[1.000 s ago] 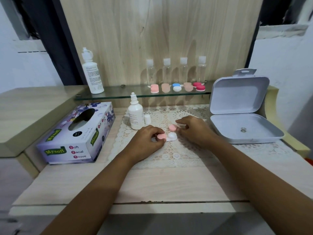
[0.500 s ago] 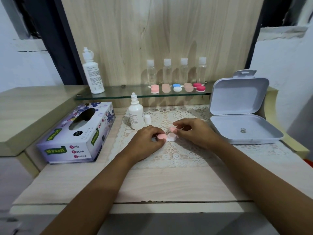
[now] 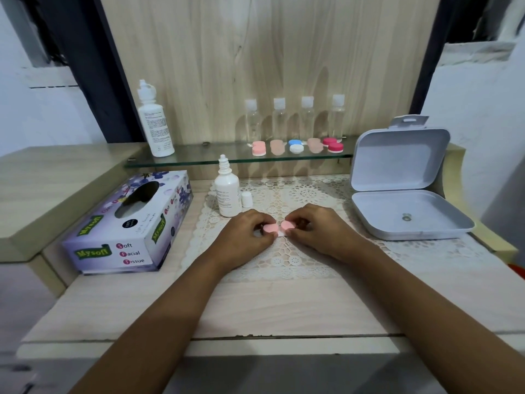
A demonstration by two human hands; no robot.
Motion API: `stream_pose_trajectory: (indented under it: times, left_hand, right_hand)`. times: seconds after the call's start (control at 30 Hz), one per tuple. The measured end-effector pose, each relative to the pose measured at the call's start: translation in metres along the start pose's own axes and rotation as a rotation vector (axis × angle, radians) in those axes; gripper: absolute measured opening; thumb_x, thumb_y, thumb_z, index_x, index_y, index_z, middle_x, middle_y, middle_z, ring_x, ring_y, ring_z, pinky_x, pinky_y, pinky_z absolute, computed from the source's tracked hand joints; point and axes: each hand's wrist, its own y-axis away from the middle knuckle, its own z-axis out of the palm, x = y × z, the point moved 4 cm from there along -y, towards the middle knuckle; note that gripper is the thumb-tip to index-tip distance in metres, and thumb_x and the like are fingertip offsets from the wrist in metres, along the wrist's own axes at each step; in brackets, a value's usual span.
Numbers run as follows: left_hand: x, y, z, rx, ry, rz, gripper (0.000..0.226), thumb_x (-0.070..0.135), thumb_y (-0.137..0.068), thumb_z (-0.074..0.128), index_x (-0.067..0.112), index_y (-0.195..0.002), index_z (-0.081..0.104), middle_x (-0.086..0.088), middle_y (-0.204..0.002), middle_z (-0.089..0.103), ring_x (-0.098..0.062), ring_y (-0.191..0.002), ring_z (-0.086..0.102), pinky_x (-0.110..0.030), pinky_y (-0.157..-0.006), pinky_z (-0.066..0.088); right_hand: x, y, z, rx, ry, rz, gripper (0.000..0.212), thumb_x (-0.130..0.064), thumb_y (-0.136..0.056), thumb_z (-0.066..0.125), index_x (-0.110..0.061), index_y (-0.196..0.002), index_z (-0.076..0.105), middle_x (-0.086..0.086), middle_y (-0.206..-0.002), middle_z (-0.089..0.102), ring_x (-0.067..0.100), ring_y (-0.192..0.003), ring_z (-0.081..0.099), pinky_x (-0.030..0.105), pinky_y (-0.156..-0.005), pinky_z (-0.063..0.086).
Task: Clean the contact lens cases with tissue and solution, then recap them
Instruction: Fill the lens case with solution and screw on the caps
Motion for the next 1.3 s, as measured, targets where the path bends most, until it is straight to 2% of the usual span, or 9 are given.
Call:
stream_pose_trajectory:
  times: [0.2, 0.33, 0.47, 0.63, 0.87, 0.97, 1.03, 1.17, 1.3]
  left_hand:
    - [-0.0004, -0.0002, 0.0003, 0.008, -0.012, 0.005, 0.02, 0.02, -0.084, 0.066, 0.017, -0.104, 0.068, 0.01, -0.097, 0.059, -0.005, -0.093, 0.054, -0.004, -0.078, 0.037]
    - [-0.0003, -0.0003, 0.0001, 0.006, -0.02, 0.006, 0.02, 0.021, -0.084, 0.066, 0.018, -0.104, 0.068, 0.009, -0.097, 0.059, -0.006, -0.094, 0.054, -0.006, -0.078, 0.037]
    - [-0.001, -0.0005, 0.0005, 0.007, -0.028, 0.009, 0.022, 0.021, -0.084, 0.066, 0.017, -0.105, 0.067, 0.01, -0.097, 0.059, -0.005, -0.093, 0.054, -0.006, -0.077, 0.037]
    - [-0.0007, -0.0008, 0.0008, 0.015, -0.008, 0.007, 0.02, 0.021, -0.083, 0.067, 0.018, -0.103, 0.068, 0.01, -0.095, 0.059, -0.006, -0.092, 0.055, -0.011, -0.08, 0.041]
    - [0.0005, -0.0001, 0.0006, 0.018, -0.001, 0.018, 0.02, 0.022, -0.084, 0.067, 0.016, -0.103, 0.068, 0.01, -0.096, 0.06, -0.004, -0.092, 0.055, -0.009, -0.079, 0.041]
    - [0.0009, 0.0004, 0.0007, 0.02, 0.004, 0.024, 0.021, 0.021, -0.084, 0.067, 0.016, -0.104, 0.068, 0.009, -0.097, 0.06, -0.005, -0.092, 0.055, -0.01, -0.08, 0.041]
    - [0.0009, 0.0005, 0.0005, 0.022, 0.002, 0.025, 0.021, 0.021, -0.084, 0.068, 0.015, -0.104, 0.068, 0.008, -0.097, 0.061, -0.007, -0.093, 0.056, -0.014, -0.081, 0.043]
    - [0.0013, 0.0007, 0.0008, 0.021, 0.0, 0.023, 0.02, 0.02, -0.084, 0.067, 0.015, -0.104, 0.068, 0.007, -0.097, 0.061, -0.008, -0.093, 0.057, -0.02, -0.084, 0.044]
    - [0.0013, 0.0004, 0.001, 0.017, 0.006, 0.012, 0.02, 0.02, -0.084, 0.067, 0.016, -0.103, 0.068, 0.006, -0.099, 0.062, -0.009, -0.094, 0.057, -0.023, -0.086, 0.045]
  right_hand:
    - [0.0043, -0.0017, 0.0043, 0.041, -0.046, 0.048, 0.028, -0.032, -0.079, 0.071, -0.013, -0.099, 0.063, -0.001, -0.09, 0.057, 0.009, -0.081, 0.051, 0.009, -0.062, 0.036]
    - [0.0053, -0.0009, 0.0057, 0.056, -0.062, 0.055, 0.029, -0.032, -0.08, 0.07, -0.015, -0.102, 0.062, -0.002, -0.093, 0.057, 0.008, -0.082, 0.051, 0.01, -0.063, 0.036]
    - [0.0057, 0.0001, 0.0056, -0.015, -0.083, 0.03, 0.039, -0.03, -0.085, 0.065, -0.021, -0.123, 0.059, -0.004, -0.104, 0.055, 0.006, -0.091, 0.05, 0.016, -0.077, 0.034]
    - [0.0033, -0.0012, 0.0044, -0.033, -0.064, 0.002, 0.025, -0.027, -0.087, 0.061, -0.022, -0.111, 0.066, -0.001, -0.1, 0.057, 0.011, -0.091, 0.053, 0.019, -0.076, 0.035]
    - [0.0063, -0.0035, 0.0079, 0.053, -0.014, 0.066, 0.035, -0.039, -0.077, 0.072, -0.011, -0.094, 0.062, 0.0, -0.089, 0.053, 0.013, -0.081, 0.049, 0.022, -0.065, 0.035]
    - [0.0061, -0.0024, 0.0085, 0.051, 0.007, 0.062, 0.039, -0.043, -0.076, 0.071, -0.011, -0.096, 0.06, 0.0, -0.09, 0.051, 0.013, -0.084, 0.048, 0.024, -0.069, 0.036]
    - [0.006, -0.0004, 0.0094, 0.036, 0.011, 0.052, 0.044, -0.044, -0.078, 0.068, -0.013, -0.109, 0.058, -0.001, -0.095, 0.048, 0.013, -0.09, 0.049, 0.025, -0.077, 0.04]
    - [0.0058, 0.003, 0.0071, 0.001, -0.086, 0.037, 0.046, -0.028, -0.087, 0.059, -0.021, -0.131, 0.049, -0.007, -0.106, 0.042, 0.005, -0.095, 0.046, 0.016, -0.083, 0.033]
    - [0.0092, 0.002, 0.0034, 0.057, -0.084, 0.038, 0.021, -0.023, -0.088, 0.056, -0.019, -0.105, 0.067, -0.005, -0.096, 0.049, 0.005, -0.085, 0.048, 0.005, -0.07, 0.031]
